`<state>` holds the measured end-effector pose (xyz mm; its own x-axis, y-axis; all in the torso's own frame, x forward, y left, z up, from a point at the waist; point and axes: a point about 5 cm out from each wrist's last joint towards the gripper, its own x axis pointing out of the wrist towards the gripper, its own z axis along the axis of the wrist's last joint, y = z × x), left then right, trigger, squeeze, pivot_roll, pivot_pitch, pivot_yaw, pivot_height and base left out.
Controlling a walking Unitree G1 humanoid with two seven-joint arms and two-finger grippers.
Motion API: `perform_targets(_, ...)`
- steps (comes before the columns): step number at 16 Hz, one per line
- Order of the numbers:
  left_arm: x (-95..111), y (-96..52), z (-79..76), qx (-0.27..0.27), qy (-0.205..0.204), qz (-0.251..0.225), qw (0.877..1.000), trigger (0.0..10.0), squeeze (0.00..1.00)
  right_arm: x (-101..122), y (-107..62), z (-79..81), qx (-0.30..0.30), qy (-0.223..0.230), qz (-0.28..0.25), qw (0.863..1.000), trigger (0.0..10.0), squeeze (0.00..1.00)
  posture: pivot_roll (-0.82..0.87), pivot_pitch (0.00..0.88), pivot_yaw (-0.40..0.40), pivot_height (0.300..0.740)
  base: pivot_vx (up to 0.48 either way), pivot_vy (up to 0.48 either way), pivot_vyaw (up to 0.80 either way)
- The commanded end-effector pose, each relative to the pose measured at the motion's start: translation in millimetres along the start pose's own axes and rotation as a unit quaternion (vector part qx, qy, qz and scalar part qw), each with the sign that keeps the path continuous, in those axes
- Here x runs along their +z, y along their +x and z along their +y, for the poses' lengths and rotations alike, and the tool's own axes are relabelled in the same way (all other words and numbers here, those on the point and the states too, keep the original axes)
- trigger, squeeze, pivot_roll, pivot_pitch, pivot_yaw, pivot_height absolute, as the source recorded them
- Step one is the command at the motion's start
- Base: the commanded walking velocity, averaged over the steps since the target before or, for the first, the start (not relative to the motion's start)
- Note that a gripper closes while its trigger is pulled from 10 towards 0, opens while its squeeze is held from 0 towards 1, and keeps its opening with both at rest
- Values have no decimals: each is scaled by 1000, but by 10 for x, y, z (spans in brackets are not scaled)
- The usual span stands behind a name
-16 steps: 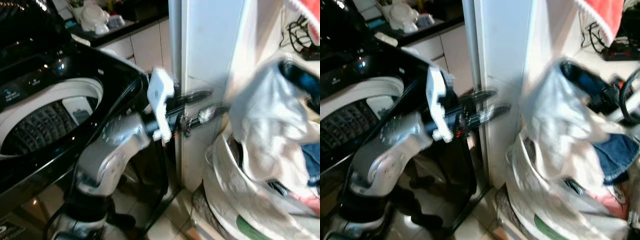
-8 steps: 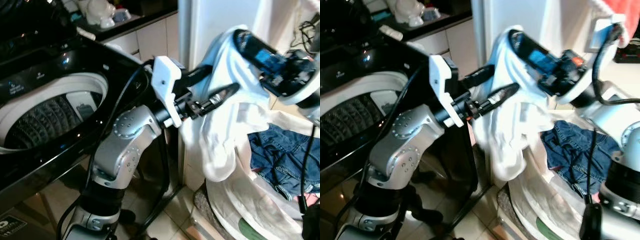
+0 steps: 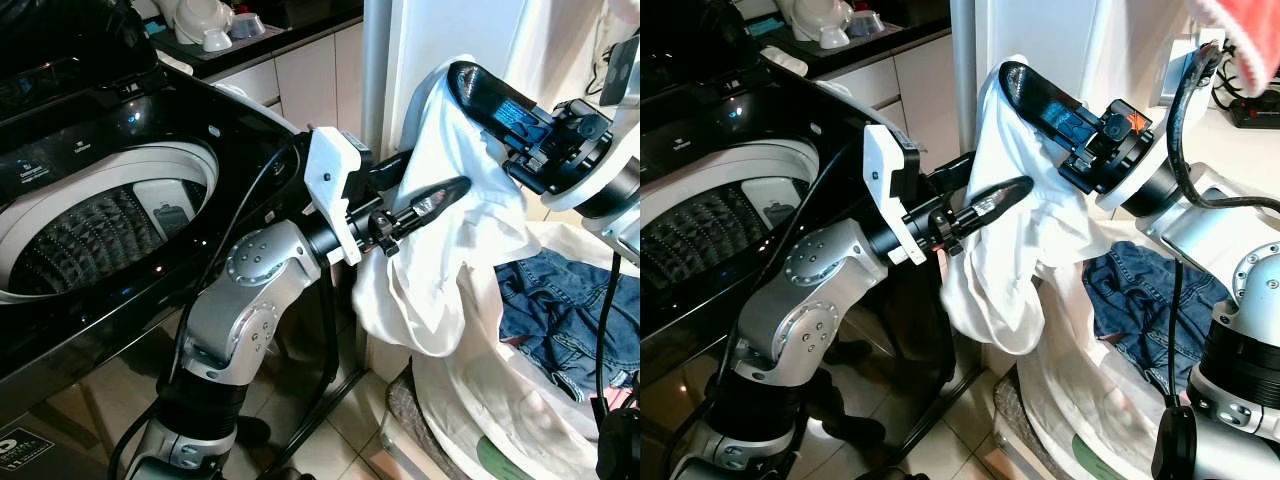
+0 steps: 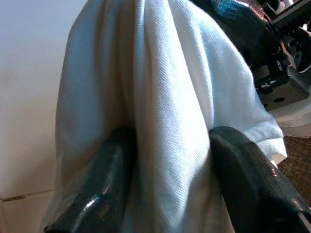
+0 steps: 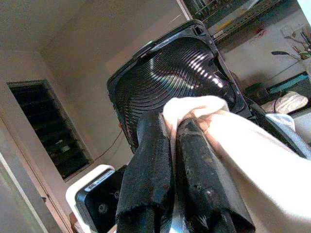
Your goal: Clothes washing
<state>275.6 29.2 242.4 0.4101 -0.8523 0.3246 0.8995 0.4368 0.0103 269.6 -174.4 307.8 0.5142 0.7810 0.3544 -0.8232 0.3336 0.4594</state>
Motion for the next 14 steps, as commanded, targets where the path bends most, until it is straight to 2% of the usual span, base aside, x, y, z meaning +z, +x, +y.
perform_targets(1, -7, -18, 26, 1, -6, 5, 1000, 0, 0, 51, 58, 138, 30, -20, -4, 999, 0, 0, -100, 0, 103, 740, 0, 0, 0)
perform_targets(14, 10, -44, 58, 5, -9, 2, 1000, 0, 0, 11, 102, 175, 29, -15, 2, 999, 0, 0, -100, 0, 106, 740, 0, 0, 0)
